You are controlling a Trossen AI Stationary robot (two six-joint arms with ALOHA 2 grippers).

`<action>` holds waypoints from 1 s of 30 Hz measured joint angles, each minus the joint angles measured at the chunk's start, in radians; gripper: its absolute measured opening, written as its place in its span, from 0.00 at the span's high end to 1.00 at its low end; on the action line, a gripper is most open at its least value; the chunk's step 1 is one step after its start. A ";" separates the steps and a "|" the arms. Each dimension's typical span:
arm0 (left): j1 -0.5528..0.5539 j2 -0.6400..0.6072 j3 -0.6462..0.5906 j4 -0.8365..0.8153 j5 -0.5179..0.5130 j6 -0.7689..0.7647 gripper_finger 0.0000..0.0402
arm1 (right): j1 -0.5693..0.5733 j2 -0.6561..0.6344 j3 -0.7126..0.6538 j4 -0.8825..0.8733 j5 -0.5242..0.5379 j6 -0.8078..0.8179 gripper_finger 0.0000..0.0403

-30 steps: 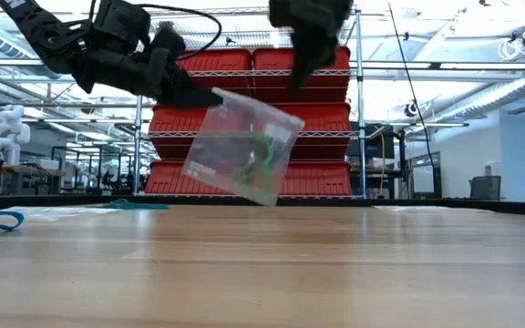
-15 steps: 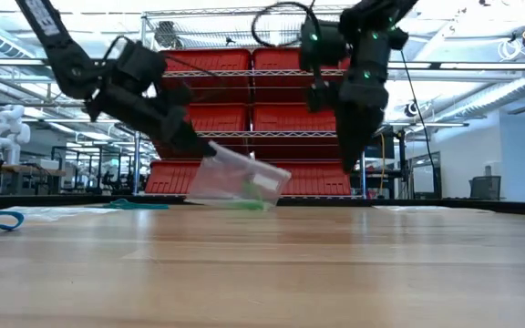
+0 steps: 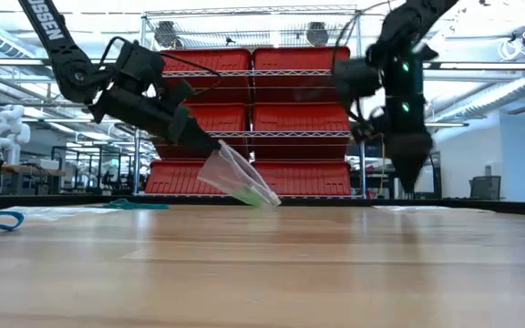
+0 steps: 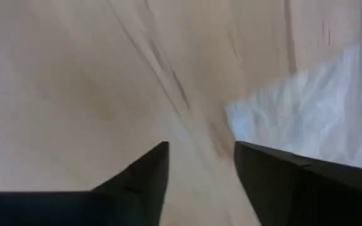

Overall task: Sort rubber bands
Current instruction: Put the green rubber band into the transparent zip bag, then open the top right transparent zip bag

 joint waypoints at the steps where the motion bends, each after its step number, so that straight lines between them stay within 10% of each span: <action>1: 0.000 -0.008 0.000 0.000 0.000 -0.001 0.56 | -0.004 0.000 -0.024 0.001 0.018 -0.016 0.52; 11: -0.002 -0.101 0.000 -0.054 0.011 0.025 0.53 | -0.069 -0.005 -0.186 0.066 0.124 -0.092 0.47; 22: -0.047 -0.136 0.001 -0.113 0.042 0.024 0.53 | -0.125 -0.012 -0.184 0.120 -0.012 -0.158 0.97; 30: -0.097 -0.136 0.001 -0.110 0.042 0.028 0.53 | -0.039 -0.147 -0.126 0.151 -0.045 -0.101 0.99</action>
